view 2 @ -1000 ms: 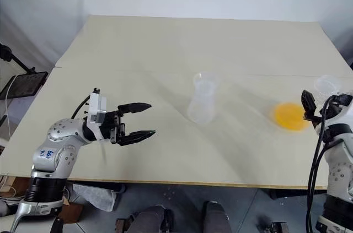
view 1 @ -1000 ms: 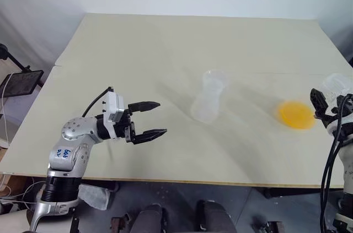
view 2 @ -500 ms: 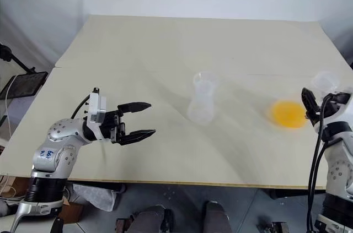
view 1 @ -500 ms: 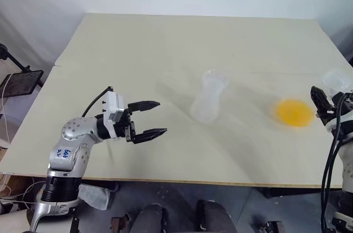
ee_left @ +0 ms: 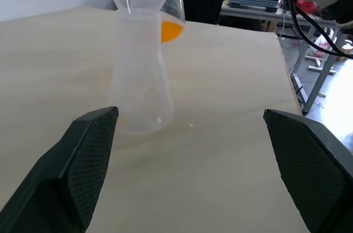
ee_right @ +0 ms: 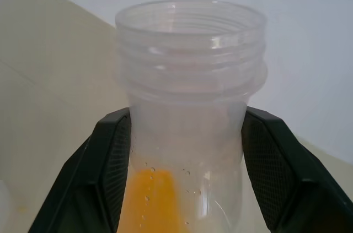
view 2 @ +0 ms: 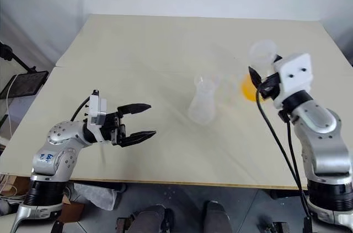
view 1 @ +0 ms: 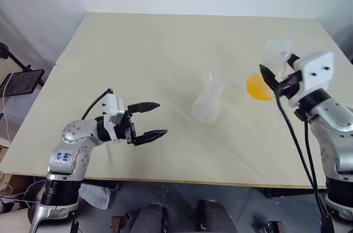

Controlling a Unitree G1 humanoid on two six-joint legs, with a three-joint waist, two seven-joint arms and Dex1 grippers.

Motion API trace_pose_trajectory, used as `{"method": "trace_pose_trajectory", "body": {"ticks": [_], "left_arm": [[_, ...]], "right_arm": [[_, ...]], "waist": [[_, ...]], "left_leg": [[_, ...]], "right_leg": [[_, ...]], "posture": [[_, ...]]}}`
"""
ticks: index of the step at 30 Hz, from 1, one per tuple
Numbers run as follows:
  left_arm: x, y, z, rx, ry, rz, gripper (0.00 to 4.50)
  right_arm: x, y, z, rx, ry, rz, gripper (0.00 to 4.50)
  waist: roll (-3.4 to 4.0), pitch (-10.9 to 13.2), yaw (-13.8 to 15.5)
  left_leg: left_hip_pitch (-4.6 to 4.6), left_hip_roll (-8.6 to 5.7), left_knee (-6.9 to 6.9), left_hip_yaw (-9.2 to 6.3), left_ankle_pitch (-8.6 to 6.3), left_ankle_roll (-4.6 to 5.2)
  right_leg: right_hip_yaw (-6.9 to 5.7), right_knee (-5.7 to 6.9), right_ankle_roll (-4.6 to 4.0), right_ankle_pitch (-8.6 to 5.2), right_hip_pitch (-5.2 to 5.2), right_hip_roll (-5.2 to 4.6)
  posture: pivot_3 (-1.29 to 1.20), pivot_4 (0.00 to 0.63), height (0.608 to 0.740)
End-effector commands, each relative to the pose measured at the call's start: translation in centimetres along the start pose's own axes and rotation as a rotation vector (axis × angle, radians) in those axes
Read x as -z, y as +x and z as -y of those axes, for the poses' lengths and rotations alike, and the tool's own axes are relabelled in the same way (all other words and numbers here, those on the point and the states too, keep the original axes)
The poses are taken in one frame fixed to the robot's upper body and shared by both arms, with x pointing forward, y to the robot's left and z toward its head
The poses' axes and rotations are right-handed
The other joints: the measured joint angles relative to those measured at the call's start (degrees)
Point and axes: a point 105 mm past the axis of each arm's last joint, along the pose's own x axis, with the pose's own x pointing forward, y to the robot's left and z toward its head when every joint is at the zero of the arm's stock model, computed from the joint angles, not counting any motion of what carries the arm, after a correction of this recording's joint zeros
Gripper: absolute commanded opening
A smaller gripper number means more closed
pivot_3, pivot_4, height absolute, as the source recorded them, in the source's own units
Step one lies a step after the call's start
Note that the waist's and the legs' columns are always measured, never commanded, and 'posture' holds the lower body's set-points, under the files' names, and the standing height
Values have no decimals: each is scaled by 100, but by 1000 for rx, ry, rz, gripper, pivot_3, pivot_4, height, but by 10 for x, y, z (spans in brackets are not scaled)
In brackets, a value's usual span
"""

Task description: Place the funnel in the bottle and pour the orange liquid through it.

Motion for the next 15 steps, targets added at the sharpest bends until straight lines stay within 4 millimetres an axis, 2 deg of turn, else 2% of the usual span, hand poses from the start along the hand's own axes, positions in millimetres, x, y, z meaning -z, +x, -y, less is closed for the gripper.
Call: {"method": "trace_pose_trajectory", "body": {"ticks": [1, 15], "left_arm": [[-9, 4, 4, 12, 38, 32, 4500], [-10, 6, 6, -1, 39, 39, 4500]], "right_arm": [[-22, 4, -1, -5, -112, 55, 2573], [-21, 15, -7, 42, -463, 33, 2573]], "waist": [[0, 0, -6], [-1, 0, -16]], "left_leg": [[0, 0, -1, 0, 0, 0], [-3, 1, 0, -1, 0, -1]], "right_leg": [[-3, 0, 0, 0, 0, 0], [-21, -2, 0, 0, 0, 8]], "posture": [[0, 150, 740], [0, 150, 740]]}}
